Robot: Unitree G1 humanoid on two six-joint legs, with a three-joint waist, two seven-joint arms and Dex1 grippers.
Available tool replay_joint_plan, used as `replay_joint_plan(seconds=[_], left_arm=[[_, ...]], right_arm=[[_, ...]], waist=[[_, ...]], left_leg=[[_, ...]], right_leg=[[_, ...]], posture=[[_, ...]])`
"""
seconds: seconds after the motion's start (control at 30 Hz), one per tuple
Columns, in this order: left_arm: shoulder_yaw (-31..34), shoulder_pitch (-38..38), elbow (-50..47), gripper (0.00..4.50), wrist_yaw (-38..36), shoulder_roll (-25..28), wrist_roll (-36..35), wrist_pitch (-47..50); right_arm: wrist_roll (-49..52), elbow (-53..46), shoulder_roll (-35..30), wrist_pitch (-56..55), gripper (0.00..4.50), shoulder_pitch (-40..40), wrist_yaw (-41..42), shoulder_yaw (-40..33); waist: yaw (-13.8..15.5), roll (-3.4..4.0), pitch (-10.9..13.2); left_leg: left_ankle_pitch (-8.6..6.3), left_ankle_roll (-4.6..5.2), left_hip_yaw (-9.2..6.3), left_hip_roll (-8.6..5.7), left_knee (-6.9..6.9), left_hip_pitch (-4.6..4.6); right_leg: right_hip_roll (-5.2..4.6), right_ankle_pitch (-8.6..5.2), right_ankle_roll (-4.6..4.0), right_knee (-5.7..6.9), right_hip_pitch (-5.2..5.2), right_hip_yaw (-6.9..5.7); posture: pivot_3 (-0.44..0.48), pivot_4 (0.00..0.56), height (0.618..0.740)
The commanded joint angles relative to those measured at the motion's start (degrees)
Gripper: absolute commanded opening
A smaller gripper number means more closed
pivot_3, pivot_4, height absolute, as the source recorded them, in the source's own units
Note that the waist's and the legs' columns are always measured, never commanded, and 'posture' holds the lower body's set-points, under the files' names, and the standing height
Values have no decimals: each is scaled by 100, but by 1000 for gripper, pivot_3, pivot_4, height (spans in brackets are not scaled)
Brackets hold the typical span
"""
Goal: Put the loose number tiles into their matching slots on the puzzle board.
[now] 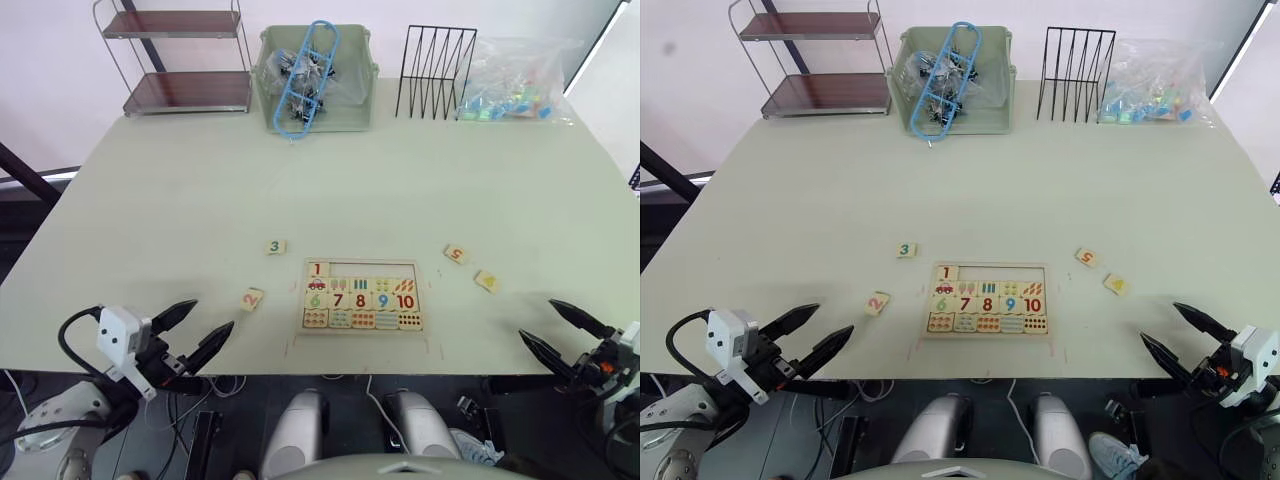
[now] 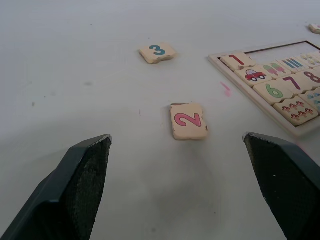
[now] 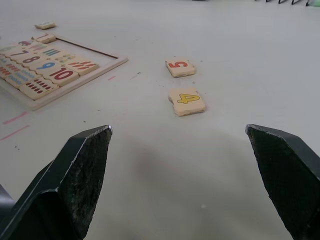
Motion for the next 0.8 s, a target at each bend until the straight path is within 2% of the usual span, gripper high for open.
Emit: replay_joint_plan(seconds=[0.03,0.47,0.8], left_arm=[[-88,114,-162,4476,31,-12,66,-216],[-104,-42,-11,4476,259,-77,-2,-365],[-203,-113,67,4476,131,-11,50,-405]], right_arm=[[79,-4,4,-172,4500,-15,4,-148],[28,-78,-8,-226,4500,45,-5,-95],[29,163,-55,-355,4500,-35,137,-117]], waist=[[-3,0,0],[-1,0,-1],[-2,0,-1]], left_leg=[[0,0,4,1,-2,3],[-2,3,39,7,-6,11],[-3,4,52,10,-10,18]], right_leg=[[1,0,0,0,0,3],[6,-1,1,0,0,14],[11,-2,2,0,2,22]], posture=[[0,150,739],[0,150,739],[0,150,739]])
